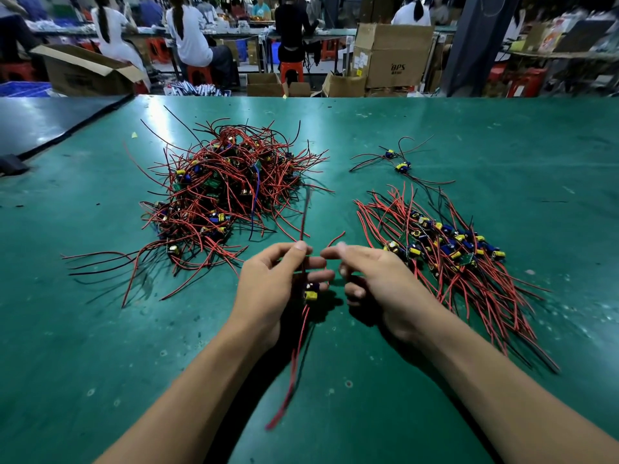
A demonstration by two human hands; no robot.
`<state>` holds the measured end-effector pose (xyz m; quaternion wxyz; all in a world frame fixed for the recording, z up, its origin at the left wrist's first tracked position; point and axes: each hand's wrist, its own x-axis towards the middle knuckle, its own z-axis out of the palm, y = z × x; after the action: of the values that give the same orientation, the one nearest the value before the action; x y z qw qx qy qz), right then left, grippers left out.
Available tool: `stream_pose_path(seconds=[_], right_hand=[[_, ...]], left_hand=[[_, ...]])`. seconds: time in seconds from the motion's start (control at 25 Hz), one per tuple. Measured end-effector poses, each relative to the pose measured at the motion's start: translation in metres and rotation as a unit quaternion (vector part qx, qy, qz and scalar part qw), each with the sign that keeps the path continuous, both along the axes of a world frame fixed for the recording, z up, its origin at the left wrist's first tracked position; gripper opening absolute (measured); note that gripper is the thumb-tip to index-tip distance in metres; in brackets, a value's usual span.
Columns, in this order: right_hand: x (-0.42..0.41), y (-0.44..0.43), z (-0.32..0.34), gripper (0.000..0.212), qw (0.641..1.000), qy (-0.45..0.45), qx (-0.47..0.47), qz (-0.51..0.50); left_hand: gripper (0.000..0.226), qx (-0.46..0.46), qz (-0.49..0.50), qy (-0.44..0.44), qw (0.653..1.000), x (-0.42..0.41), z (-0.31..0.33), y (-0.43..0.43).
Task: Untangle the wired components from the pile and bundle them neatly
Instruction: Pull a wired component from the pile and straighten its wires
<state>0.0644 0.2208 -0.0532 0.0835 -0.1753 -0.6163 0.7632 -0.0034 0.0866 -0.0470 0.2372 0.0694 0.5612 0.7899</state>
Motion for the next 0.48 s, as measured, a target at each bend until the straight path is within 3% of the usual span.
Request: stream_pose_path(seconds=[0.04, 0.12, 0.16, 0.28, 0.4, 0.48], right_hand=[[0.001, -0.004, -0.002, 0.022, 0.990, 0.017, 0.140, -0.001], [0.002, -0.005, -0.006, 0.011, 0.927, 0.043, 0.370, -0.033], [0.003, -0.005, -0.007, 0.010, 0.913, 0.046, 0.404, -0.041], [0.005, -0.010, -0.008, 0.014, 0.913, 0.056, 0.403, 0.014], [0.005, -0.021, -0.014, 0.034, 0.865, 0.066, 0.498, 0.016], [0.005, -0.028, -0.014, 0.036, 0.884, 0.096, 0.456, -0.025]], left_hand=[[0.013, 0.018, 0.006, -0.020, 1.000, -0.003, 0.001, -0.001], [0.013, 0.039, 0.019, -0.035, 0.998, -0.007, 0.004, -0.003], [0.013, 0.056, 0.028, -0.039, 0.997, -0.008, 0.005, -0.004], [0.013, 0.115, 0.066, -0.065, 0.989, -0.012, 0.009, -0.006], [0.009, 0.132, 0.090, -0.091, 0.983, -0.012, 0.009, -0.006], [0.010, 0.135, 0.085, -0.104, 0.982, -0.011, 0.009, -0.005]])
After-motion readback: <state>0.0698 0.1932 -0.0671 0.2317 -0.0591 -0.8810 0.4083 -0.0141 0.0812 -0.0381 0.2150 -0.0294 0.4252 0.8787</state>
